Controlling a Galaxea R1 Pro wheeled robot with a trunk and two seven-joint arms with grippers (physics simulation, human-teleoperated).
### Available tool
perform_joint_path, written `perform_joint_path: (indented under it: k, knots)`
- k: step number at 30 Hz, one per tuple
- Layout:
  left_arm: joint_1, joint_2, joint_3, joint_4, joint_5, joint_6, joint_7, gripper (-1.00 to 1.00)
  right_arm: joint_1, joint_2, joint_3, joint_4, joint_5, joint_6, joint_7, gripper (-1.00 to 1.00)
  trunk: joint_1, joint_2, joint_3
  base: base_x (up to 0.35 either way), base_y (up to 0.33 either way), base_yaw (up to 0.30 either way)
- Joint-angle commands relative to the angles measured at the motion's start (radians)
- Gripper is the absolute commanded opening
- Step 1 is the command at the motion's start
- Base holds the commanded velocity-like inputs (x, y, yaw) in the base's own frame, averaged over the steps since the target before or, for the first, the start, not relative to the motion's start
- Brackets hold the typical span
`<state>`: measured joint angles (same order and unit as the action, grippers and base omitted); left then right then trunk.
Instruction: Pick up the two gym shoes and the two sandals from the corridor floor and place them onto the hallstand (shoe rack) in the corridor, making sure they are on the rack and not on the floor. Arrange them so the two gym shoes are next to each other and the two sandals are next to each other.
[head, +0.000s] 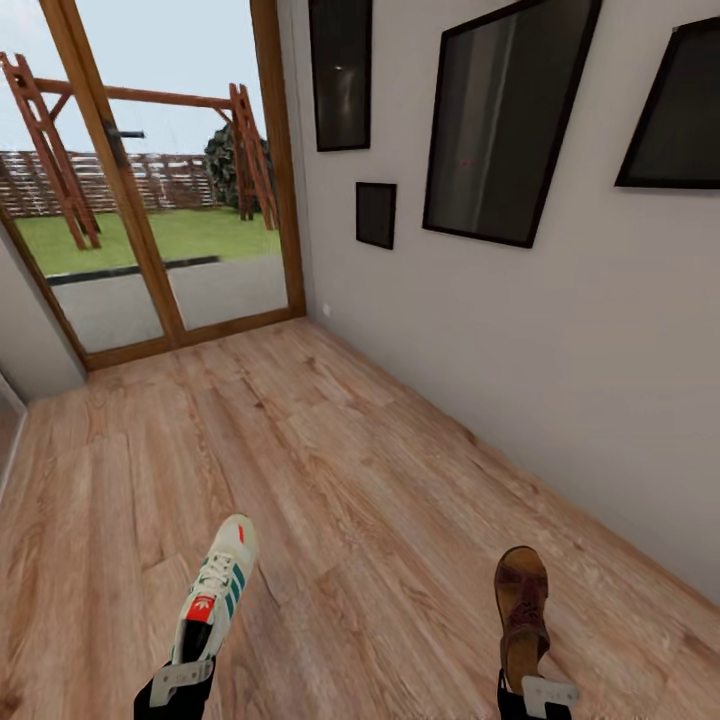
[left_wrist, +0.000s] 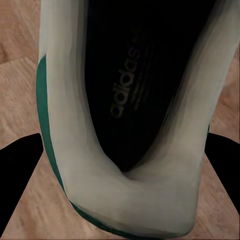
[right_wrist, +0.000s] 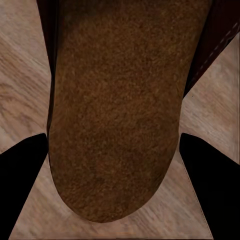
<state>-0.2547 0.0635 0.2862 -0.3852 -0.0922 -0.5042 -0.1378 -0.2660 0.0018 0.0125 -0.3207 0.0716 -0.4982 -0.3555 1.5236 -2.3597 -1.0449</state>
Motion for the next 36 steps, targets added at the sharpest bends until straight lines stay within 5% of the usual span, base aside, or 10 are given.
perform_joint_path:
  k: [1,36]
  knots:
    - [0.0,-0.001,0.009,0.0,-0.008,-0.004,-0.006,-1.0,-0.001,0.0,0.001,0.001,0.008,0.0,-0.008,-1.0,0.0,0.0,-0.001,0.001,0.0,-0.263]
    - [0.0,-0.001,0.01,0.032,-0.009,-0.004,-0.003,-1.0,-0.001,0.007,0.003,0.022,0.008,0.0,-0.008,-1.0,0.0,0.0,-0.001,0.0,0.0,-0.263]
